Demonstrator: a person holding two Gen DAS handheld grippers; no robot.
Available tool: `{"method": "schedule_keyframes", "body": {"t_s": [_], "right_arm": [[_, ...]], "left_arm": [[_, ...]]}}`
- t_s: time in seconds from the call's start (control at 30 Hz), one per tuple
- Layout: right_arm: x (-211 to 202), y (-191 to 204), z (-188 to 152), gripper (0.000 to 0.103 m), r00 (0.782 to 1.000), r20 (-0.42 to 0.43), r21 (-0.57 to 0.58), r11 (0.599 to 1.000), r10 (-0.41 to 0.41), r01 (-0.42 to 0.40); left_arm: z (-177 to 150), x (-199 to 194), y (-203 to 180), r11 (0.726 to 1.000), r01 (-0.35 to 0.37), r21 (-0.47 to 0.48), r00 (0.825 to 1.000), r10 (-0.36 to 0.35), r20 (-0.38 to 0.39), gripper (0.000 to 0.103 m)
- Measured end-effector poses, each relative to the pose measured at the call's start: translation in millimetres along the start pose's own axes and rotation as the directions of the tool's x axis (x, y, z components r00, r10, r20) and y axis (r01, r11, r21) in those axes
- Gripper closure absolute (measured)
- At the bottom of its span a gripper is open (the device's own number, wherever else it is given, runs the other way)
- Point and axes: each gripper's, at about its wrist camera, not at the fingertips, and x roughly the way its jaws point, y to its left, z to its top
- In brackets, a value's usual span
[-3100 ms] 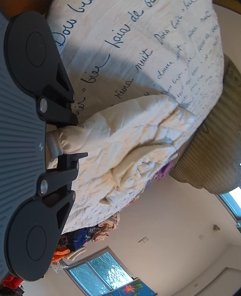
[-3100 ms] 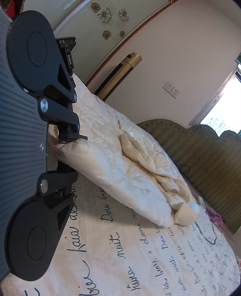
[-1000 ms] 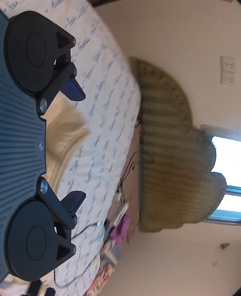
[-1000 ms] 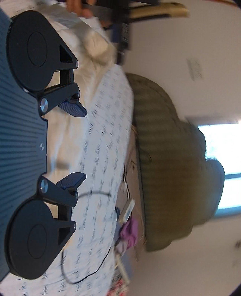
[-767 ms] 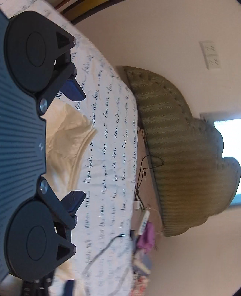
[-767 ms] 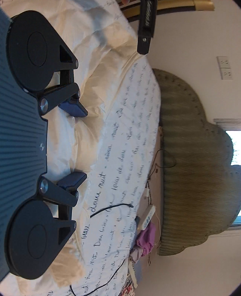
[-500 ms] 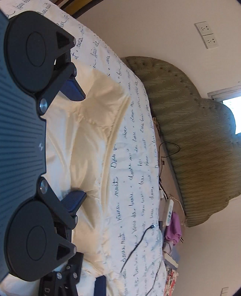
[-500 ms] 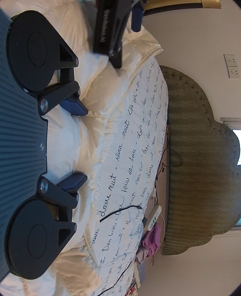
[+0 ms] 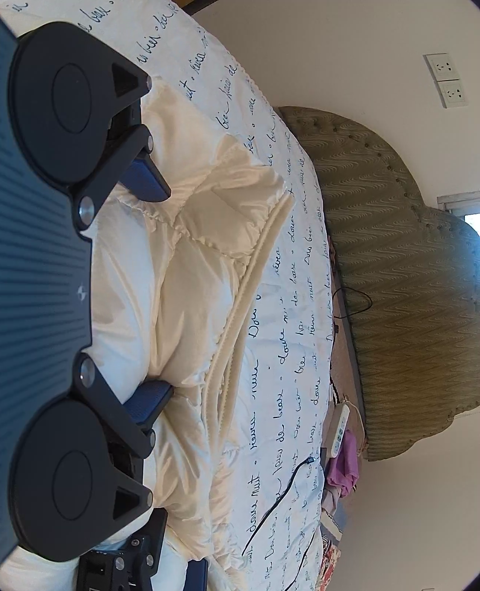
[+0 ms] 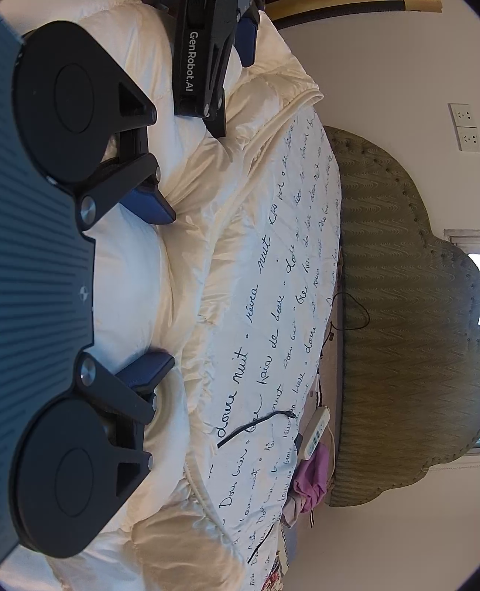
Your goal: Fold small clothes
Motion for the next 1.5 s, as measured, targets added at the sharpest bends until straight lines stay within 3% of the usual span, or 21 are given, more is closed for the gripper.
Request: {"method": "schedule_keyframes", "body": {"t_s": [0.77, 0.83, 0.93, 0.97, 1.0, 1.03, 1.1, 1.13, 1.2, 1.23, 1.3, 1.33, 1.4, 1.5], "right_arm": [[10, -2, -5, 0.018, 1.0, 0.031, 0.016, 1.0, -0.002, 0.001], [-10, -1, -5, 0.019, 0.999, 0.038, 0.024, 1.0, -0.017, 0.016], [-70, 1, -11, 0.014, 0.991, 0.136, -0.006, 1.0, -0.01, 0.011], [-90, 0, -15, 0.007, 0.984, 0.175, -0.042, 0.999, -0.023, 0.03], [-110, -1, -20, 0.0, 0.973, 0.218, -0.087, 0.992, -0.071, 0.092], [-127, -4, -26, 0.0, 0.956, 0.259, -0.122, 0.977, -0.137, 0.173], [-150, -19, -37, 0.0, 0.932, 0.299, -0.162, 0.951, -0.206, 0.262], [-156, -32, -42, 0.0, 0.93, 0.286, -0.145, 0.949, -0.229, 0.278], [-158, -65, -49, 0.0, 0.953, 0.207, -0.04, 0.972, -0.219, 0.232], [-153, -89, -53, 0.0, 0.976, 0.146, 0.068, 0.986, -0.164, 0.155], [-144, -122, -69, 0.002, 0.992, 0.108, 0.273, 0.961, -0.065, 0.033], [-140, -131, -78, 0.003, 0.991, 0.121, 0.337, 0.941, -0.056, 0.012], [-138, -135, -87, 0.005, 0.981, 0.148, 0.367, 0.928, -0.126, 0.063], [-135, -134, -87, 0.004, 0.96, 0.092, 0.32, 0.921, -0.266, 0.224]], "left_arm": [[-12, 6, -2, 1.0, -0.007, -0.019, 0.999, 0.008, 0.051, 0.0], [-11, -6, 4, 1.0, -0.002, 0.012, 0.999, 0.001, 0.046, 0.0], [-20, -45, 16, 0.994, -0.06, 0.088, 0.987, 0.046, 0.152, 0.0], [-23, -58, 20, 0.988, -0.092, 0.126, 0.979, 0.067, 0.19, 0.0], [-25, -67, 23, 0.976, -0.144, 0.161, 0.969, 0.107, 0.221, 0.0], [-27, -73, 27, 0.964, -0.192, 0.185, 0.959, 0.144, 0.243, 0.0], [-28, -82, 42, 0.953, -0.211, 0.218, 0.947, 0.144, 0.287, 0.0], [-28, -82, 51, 0.954, -0.21, 0.213, 0.946, 0.143, 0.291, 0.0], [-28, -73, 68, 0.961, -0.199, 0.192, 0.957, 0.148, 0.249, 0.0], [-28, -65, 76, 0.969, -0.171, 0.177, 0.971, 0.135, 0.198, 0.0], [-32, -50, 92, 0.988, -0.105, 0.109, 0.992, 0.096, 0.085, 0.0], [-34, -46, 99, 0.995, -0.078, 0.065, 0.996, 0.074, 0.058, 0.0], [-39, -45, 109, 0.999, -0.046, -0.012, 0.998, 0.047, 0.038, 0.0], [-42, -51, 115, 0.998, -0.049, -0.043, 0.999, 0.049, 0.001, 0.0]]}}
